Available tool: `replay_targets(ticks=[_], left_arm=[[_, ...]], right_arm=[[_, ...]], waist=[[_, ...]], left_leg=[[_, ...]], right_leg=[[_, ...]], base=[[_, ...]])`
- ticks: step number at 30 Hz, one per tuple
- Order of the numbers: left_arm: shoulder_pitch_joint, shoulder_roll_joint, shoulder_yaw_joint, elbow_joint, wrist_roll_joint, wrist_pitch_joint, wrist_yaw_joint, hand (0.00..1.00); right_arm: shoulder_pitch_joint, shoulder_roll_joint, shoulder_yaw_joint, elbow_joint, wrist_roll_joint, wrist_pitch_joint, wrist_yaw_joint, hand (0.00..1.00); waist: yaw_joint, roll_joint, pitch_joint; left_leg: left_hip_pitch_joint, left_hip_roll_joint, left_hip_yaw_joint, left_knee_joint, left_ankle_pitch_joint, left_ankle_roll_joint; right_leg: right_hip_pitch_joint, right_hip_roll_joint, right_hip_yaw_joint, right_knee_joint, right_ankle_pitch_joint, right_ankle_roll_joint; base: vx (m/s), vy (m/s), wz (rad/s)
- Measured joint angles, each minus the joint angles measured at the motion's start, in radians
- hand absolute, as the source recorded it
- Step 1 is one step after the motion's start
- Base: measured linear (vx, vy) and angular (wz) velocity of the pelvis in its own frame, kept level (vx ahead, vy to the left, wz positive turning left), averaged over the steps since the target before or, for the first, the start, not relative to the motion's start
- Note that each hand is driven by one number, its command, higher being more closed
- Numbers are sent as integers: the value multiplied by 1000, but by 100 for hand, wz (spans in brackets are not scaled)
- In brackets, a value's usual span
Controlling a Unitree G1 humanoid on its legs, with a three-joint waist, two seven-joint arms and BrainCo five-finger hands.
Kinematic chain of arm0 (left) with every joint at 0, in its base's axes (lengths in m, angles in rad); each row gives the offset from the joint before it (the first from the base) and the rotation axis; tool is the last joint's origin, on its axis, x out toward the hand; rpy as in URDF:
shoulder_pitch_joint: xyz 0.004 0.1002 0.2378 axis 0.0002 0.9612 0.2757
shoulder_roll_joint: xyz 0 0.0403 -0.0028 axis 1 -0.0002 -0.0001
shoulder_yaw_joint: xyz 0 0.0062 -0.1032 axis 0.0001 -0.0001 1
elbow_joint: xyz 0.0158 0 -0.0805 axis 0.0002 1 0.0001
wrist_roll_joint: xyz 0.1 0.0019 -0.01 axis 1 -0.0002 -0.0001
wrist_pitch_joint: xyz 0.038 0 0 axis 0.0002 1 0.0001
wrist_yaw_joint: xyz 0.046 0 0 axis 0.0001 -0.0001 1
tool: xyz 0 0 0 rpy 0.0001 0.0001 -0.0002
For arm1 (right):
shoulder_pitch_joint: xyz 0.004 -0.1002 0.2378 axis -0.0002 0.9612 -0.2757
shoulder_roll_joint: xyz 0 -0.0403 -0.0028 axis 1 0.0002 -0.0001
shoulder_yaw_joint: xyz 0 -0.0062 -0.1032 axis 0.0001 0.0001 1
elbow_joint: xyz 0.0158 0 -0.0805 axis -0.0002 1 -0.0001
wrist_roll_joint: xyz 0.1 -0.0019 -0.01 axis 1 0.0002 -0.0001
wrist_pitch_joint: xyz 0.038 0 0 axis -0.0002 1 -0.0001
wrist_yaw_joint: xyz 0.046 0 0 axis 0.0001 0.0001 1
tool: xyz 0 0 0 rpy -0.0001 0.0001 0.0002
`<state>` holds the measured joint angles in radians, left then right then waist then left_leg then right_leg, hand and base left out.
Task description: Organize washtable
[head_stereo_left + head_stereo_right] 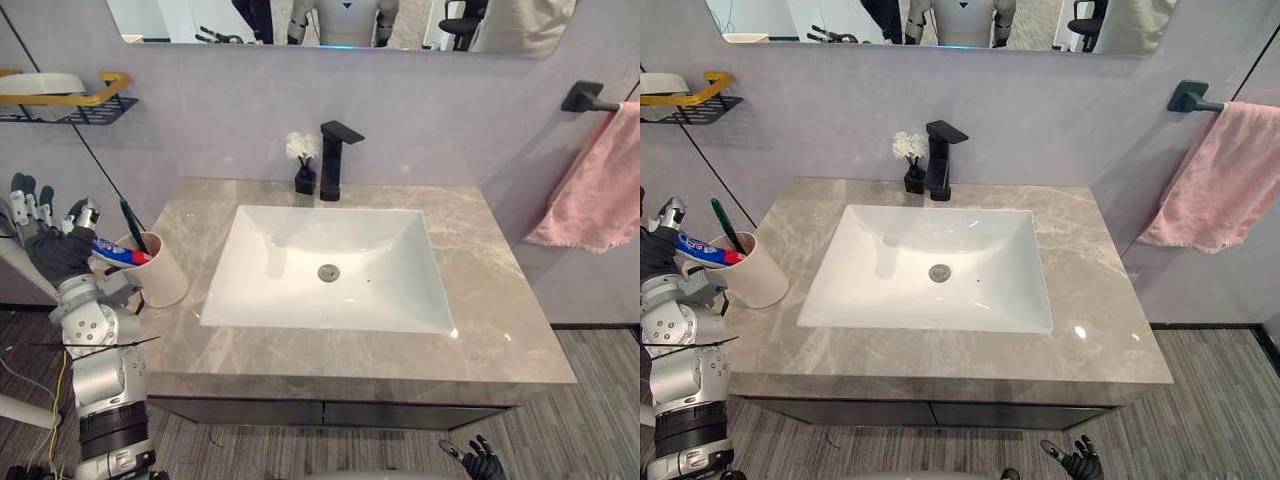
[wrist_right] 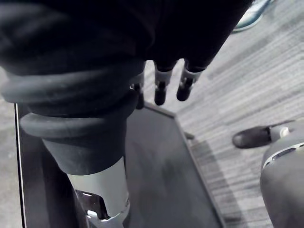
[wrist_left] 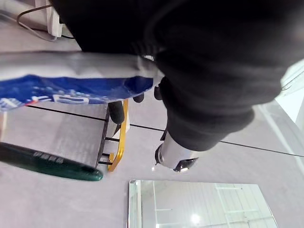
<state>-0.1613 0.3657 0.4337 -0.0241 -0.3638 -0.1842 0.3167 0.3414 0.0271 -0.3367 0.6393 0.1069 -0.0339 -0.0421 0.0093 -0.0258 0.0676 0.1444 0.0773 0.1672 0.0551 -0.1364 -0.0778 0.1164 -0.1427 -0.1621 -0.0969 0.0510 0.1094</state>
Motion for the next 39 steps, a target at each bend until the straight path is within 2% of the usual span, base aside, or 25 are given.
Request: replay_targets(ticks=[5, 8, 14, 15, 23, 30, 35, 39], left_arm=[[-18, -1, 3, -14, -20, -23, 19, 0], [-16, -3, 20, -82, -22, -44, 34, 0], [44, -81, 164, -263, -20, -106, 67, 0], [75, -100, 182, -276, -20, -109, 77, 100], [233, -241, 215, -290, -60, -110, 78, 100], [324, -367, 136, -272, -111, -102, 50, 100], [344, -403, 80, -198, -136, -75, 11, 100], [341, -403, 15, -127, -134, -60, -12, 100]], right_arm=[[6, 3, 1, 0, 0, 0, 0, 0], [6, 3, 0, 0, 0, 0, 0, 0], [6, 5, -17, -39, 1, 1, -1, 0], [6, 5, -19, -39, 2, 1, -2, 0], [-4, 10, -21, -38, 2, 1, -5, 0], [-6, 32, -17, -36, 2, 2, -21, 0], [-9, 41, 1, -36, 1, 2, -21, 0], [-9, 39, 21, -26, 0, 2, -23, 0]], waist=[[0, 8, -12], [3, 11, -12], [5, 22, -11], [6, 26, -13], [9, 32, -17], [10, 31, -17], [12, 28, -15], [12, 19, -15]], left_leg=[[-1, 0, -1, 2, 0, 0], [-3, 0, -3, 3, 0, 0], [-3, 0, -6, 1, 0, 1], [-3, -1, -7, -1, 0, 1], [-3, -1, -12, -4, 0, 1], [-2, 1, -10, -6, 0, 1], [4, 5, -2, -10, 0, 1], [5, 8, 0, -10, 1, 0]], right_leg=[[0, 0, 0, 0, 1, 0], [0, 0, -2, 0, 2, 0], [2, 0, -4, 0, 2, -1], [1, 0, -5, 0, 2, -1], [2, 0, -9, 0, 1, -1], [3, 1, -10, 0, 1, -2], [4, 4, -5, 0, 1, -2], [4, 5, -3, 0, 0, -2]], base=[[-14, -6, 0], [0, 0, 0], [0, 0, 0], [0, 0, 0], [0, 0, 0], [0, 0, 0], [0, 0, -3], [0, 0, 0]])
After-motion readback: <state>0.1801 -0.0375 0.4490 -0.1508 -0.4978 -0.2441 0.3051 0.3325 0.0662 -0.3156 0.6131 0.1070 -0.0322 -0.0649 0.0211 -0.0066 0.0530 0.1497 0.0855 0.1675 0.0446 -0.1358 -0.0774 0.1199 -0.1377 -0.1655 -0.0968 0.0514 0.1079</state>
